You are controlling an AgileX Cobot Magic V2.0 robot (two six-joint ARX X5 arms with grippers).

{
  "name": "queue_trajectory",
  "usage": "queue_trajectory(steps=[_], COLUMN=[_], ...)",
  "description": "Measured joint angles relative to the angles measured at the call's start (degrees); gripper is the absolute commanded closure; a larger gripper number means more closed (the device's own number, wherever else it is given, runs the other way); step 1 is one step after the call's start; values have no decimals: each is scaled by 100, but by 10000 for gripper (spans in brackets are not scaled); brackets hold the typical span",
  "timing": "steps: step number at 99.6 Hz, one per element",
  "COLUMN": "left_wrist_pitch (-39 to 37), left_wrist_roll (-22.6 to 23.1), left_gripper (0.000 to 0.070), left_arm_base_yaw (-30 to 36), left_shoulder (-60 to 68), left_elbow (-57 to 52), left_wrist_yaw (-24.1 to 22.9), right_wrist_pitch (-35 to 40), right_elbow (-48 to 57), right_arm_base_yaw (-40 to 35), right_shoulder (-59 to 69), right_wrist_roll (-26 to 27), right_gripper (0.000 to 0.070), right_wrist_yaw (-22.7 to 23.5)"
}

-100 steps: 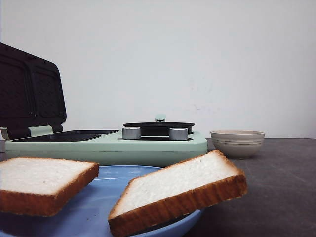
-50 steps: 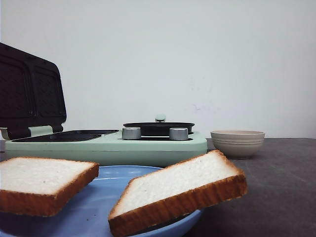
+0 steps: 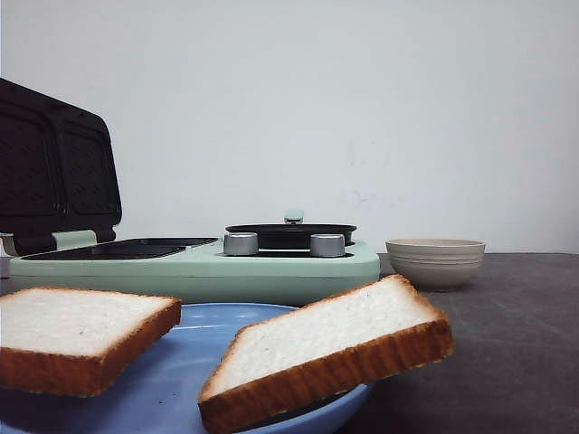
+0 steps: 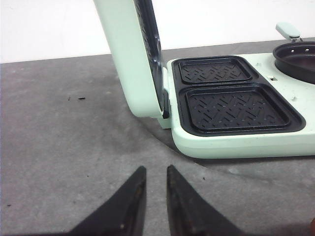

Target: Make breakfast with bread and shrimp

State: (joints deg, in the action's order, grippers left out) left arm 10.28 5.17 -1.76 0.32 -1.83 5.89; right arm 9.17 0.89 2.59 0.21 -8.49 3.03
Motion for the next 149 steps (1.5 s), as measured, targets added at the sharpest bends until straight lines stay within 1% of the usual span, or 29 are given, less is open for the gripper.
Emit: queue_trajectory(steps=[10, 19, 26, 35, 47, 55, 62, 66, 72, 77, 89, 99, 109, 120, 133, 141, 146, 148, 149], left_wrist_pitch=[0, 0, 0, 0, 9, 212, 557, 763, 962, 1062, 1300, 1729, 2127, 2459, 2785, 2948, 3077, 3134, 3165], left_wrist_roll=[-61, -297, -535, -1027, -1904, -2393, -2610, -2686, -2736, -2765, -2787, -2787, -2664, -2524, -2483, -2455, -2435, -2415, -2409], left_gripper=[697, 697, 697, 697, 696, 694, 693, 693, 693, 693, 692, 692, 692, 692, 685, 639, 559, 501, 490], left_arm_base_yaw=[0, 0, 0, 0, 0, 0, 0, 0, 0, 0, 0, 0, 0, 2, 0, 0, 0, 0, 0], left_shoulder=[0, 0, 0, 0, 0, 0, 22, 98, 306, 540, 1357, 2227, 3071, 3762, 4037, 4076, 4122, 4146, 4159], left_elbow=[0, 0, 0, 0, -7, -94, -278, -450, -761, -1034, -1690, -2367, -3051, -3593, -3807, -3810, -3810, -3810, -3810], left_wrist_yaw=[0, 0, 0, 0, 2, 31, 48, 48, 48, 74, 382, 667, 922, 1145, 1386, 1683, 1908, 1993, 2039], right_wrist_pitch=[0, 0, 2, 2, 127, 686, 1154, 1217, 1222, 1226, 1366, 1770, 2140, 2164, 2184, 2295, 2347, 2363, 2365], right_elbow=[0, 0, 0, 0, 26, 245, 529, 673, 876, 1056, 1578, 2149, 2636, 2914, 2975, 2975, 2975, 2975, 2975], right_arm_base_yaw=[0, 0, 0, 0, 0, 0, 0, 0, 0, 0, 0, 0, -2, -61, -92, -98, -98, -98, -98], right_shoulder=[0, 0, 0, 0, 0, 4, 48, 125, 280, 485, 1246, 2063, 2900, 3567, 3713, 3716, 3718, 3718, 3718], right_wrist_roll=[94, 317, 621, 1165, 1945, 2256, 2457, 2612, 2907, 3150, 3456, 3534, 3526, 3493, 3471, 3423, 3364, 3327, 3311], right_gripper=[700, 700, 700, 700, 700, 700, 700, 700, 700, 700, 700, 700, 700, 700, 700, 700, 683, 647, 637], right_wrist_yaw=[35, 46, 46, 48, 144, 144, 142, 144, 192, 323, 752, 1056, 1412, 1534, 1749, 1932, 2111, 2203, 2249])
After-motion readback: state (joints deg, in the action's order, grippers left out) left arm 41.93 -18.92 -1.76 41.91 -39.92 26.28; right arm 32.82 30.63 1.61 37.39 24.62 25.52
